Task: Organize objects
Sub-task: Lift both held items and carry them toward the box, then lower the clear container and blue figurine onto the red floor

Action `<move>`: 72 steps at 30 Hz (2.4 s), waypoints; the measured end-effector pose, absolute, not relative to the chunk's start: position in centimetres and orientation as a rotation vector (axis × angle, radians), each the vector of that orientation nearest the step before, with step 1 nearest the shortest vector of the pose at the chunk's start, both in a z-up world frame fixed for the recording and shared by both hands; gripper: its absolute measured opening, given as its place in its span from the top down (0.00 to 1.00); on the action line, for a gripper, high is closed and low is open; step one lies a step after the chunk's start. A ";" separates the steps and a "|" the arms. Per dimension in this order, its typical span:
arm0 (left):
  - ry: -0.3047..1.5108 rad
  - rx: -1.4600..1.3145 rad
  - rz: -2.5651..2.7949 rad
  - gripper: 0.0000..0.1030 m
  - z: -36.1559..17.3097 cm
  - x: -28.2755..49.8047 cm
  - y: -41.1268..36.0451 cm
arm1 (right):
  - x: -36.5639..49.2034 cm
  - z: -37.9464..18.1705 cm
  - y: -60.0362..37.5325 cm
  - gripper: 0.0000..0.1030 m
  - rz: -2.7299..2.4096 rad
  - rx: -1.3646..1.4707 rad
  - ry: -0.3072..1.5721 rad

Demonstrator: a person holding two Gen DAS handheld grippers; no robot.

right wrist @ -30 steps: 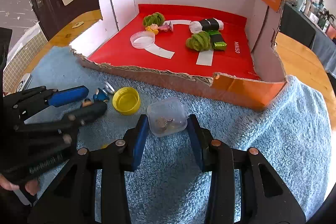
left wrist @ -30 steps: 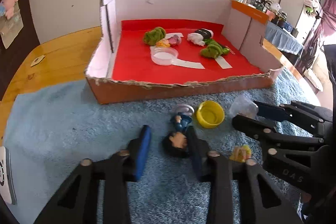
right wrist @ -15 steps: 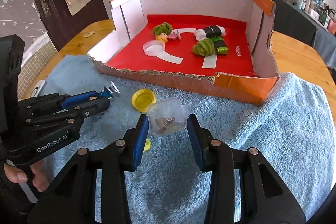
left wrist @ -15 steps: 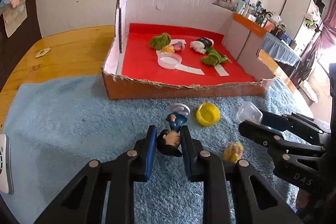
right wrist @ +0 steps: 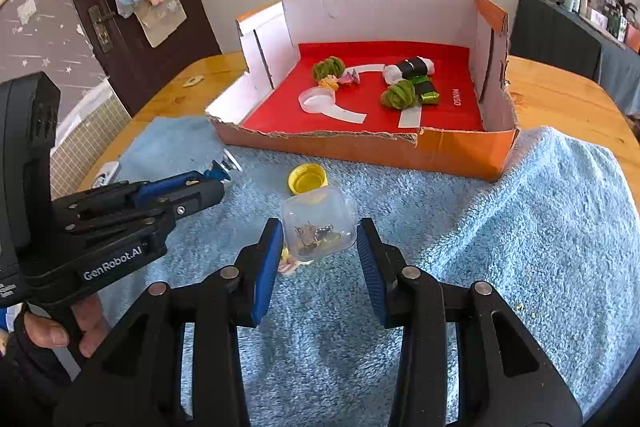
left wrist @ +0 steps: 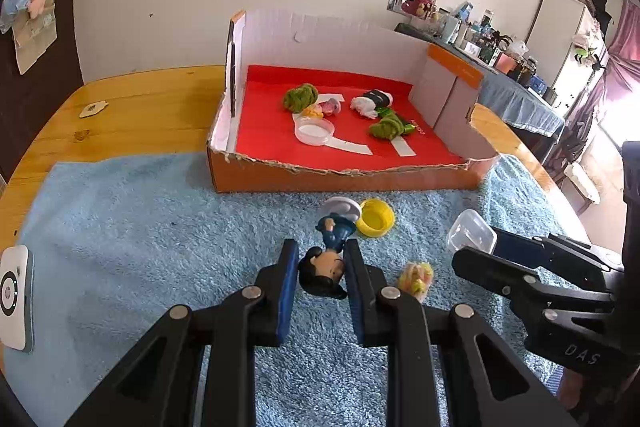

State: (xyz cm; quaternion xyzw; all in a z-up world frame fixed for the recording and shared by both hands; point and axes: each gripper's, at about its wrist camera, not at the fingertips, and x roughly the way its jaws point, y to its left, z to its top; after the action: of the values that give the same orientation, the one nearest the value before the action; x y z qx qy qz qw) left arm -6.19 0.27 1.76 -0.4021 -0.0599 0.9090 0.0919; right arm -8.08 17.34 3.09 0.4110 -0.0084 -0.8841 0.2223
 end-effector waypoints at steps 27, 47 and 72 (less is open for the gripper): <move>-0.174 -1.102 2.709 0.77 6.0 -10.7 0.7 | -11.8 7.2 17.5 0.64 -2.475 1.058 -0.009; -0.145 -1.191 2.650 0.77 4.8 -16.7 1.5 | -18.5 5.3 18.0 0.64 -2.473 1.212 0.030; -0.066 -1.365 2.539 0.77 1.1 -19.0 2.8 | -21.0 2.5 17.8 0.64 -2.427 1.360 0.091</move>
State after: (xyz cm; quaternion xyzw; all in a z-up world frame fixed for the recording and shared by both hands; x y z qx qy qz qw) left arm -18.96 2.85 1.11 -0.4694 -0.0226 0.8733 0.1285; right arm -21.02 17.84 2.52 0.4808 0.0321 -0.8580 0.1779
